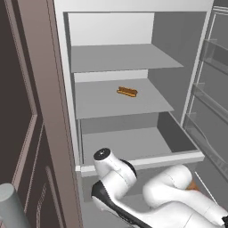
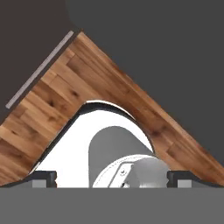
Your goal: Place the garlic and potato inside the fridge drawer. Close the drawer after placing the vegetables.
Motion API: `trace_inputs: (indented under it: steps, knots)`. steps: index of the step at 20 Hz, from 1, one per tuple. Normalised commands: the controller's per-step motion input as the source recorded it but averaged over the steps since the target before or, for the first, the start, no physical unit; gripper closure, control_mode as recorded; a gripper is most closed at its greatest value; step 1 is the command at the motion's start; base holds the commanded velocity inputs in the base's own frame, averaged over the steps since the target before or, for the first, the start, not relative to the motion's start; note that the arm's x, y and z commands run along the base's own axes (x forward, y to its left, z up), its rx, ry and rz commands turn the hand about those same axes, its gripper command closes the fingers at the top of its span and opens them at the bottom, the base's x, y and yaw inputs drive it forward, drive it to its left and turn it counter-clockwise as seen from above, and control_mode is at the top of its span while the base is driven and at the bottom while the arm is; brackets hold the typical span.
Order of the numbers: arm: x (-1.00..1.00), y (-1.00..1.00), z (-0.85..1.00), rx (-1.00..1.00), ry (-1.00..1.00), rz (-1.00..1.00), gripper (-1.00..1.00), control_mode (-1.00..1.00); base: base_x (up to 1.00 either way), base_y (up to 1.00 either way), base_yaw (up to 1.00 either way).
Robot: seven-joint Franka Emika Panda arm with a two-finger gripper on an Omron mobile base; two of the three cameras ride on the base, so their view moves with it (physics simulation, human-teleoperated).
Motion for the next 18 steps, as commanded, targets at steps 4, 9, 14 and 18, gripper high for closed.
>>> trace_inputs:
  steps: [4,9,14,18]
  knots:
    - [0.7,-0.02,-0.46,0.03,0.0,0.17,-1.0,-1.0,0.0,0.0,0.0]
    - [0.66,0.0,-0.04,0.04,0.0,0.11,-1.0,-1.0,0.0,0.0,0.0]
    - [0.78,0.0,0.04,0.02,0.0,0.03,-1.0,-1.0,0.0,0.0,0.0]
    - [0.83,-0.01,0.0,0.04,0.0,0.02,-1.0,-1.0,0.0,0.0,0.0]
